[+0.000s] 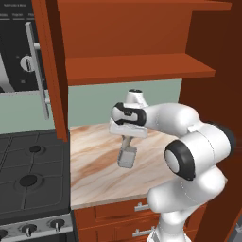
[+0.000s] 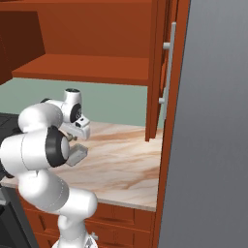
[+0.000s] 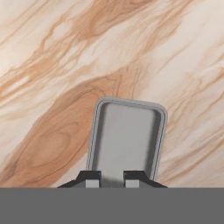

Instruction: Retrieve the tupperware from the cabinet, then place the raw meat into the tupperware to avoid contamination.

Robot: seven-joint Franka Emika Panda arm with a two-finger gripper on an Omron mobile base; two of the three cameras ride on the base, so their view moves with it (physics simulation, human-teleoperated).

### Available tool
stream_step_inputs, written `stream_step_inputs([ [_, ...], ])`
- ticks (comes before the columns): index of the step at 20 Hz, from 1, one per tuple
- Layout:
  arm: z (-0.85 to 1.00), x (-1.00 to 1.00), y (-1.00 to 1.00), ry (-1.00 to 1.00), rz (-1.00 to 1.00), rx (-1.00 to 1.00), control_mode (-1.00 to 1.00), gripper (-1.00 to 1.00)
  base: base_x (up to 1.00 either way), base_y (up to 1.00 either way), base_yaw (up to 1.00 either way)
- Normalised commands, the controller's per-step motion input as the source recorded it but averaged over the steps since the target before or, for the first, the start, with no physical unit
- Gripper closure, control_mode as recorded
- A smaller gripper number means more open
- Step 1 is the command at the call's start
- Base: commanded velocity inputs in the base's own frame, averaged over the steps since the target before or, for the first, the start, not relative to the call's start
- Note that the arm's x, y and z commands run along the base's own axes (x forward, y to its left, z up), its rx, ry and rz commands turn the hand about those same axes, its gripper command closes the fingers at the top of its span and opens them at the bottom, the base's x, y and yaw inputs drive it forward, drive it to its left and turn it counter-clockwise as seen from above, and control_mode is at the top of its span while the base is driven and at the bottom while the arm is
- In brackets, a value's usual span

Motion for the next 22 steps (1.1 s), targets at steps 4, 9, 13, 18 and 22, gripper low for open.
stream_step_inputs([
  [4, -0.06, 0.03, 0.0, 0.0, -0.02, -0.08, -1.0, 1.0, 0.0, 0.0, 0.0],
  [9, -0.11, 0.07, 0.0, 0.0, 0.0, -0.06, -1.0, 1.0, 0.0, 0.0, 0.0],
  [13, -0.11, 0.17, -0.09, 0.0, 0.0, 0.0, -1.0, 1.0, 0.0, 0.0, 0.0],
  [18, -0.08, 0.15, -0.14, 0.0, 0.0, 0.0, -1.0, 1.0, 0.0, 0.0, 0.0],
  [22, -0.09, 0.12, -0.11, 0.0, 0.0, 0.0, -1.0, 1.0, 0.0, 0.0, 0.0],
])
